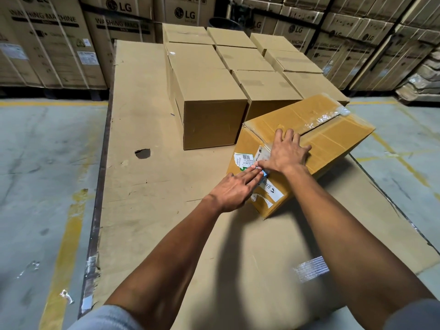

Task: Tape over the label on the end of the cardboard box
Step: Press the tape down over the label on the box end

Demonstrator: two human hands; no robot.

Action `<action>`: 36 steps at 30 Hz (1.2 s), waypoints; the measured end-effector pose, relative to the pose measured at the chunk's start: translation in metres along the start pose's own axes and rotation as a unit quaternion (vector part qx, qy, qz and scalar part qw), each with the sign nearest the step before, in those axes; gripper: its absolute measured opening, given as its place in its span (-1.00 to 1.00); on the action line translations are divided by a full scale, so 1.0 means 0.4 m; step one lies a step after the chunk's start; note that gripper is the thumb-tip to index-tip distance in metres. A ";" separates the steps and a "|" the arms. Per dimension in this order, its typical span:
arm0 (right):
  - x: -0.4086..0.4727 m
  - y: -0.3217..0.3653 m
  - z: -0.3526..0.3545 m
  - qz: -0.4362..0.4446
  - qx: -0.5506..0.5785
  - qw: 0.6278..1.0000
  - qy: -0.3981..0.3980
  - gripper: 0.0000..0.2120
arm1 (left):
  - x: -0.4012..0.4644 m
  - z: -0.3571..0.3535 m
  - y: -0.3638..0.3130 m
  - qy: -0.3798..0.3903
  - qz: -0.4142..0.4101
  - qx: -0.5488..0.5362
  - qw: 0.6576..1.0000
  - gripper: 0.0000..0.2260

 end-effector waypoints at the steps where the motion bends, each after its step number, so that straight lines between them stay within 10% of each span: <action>1: -0.003 -0.008 0.003 0.017 0.006 1.000 -0.001 0.09 | -0.004 -0.004 0.003 0.003 0.005 0.010 1.000 -0.32; 12: -0.048 -0.038 0.013 0.070 0.036 0.996 -0.030 -0.11 | -0.003 0.022 0.002 0.014 0.024 -0.007 1.000 -0.35; 19: -0.035 -0.044 0.002 0.078 0.041 0.995 -0.043 -0.09 | -0.192 -0.169 -0.058 0.159 -0.038 0.000 0.986 -0.49; 36: -0.032 -0.044 0.007 0.065 0.049 0.994 -0.074 -0.21 | -0.053 0.011 0.035 -0.023 0.035 0.033 0.999 -0.30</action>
Point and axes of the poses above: each hand's wrist, its own x-axis towards the middle knuckle, its own z-axis out of the back of the hand, y = z × x, the point moved 9 cm from there along x, towards the middle knuckle, and after that the axes turned 12 degrees about x, right-handed, at the moved point
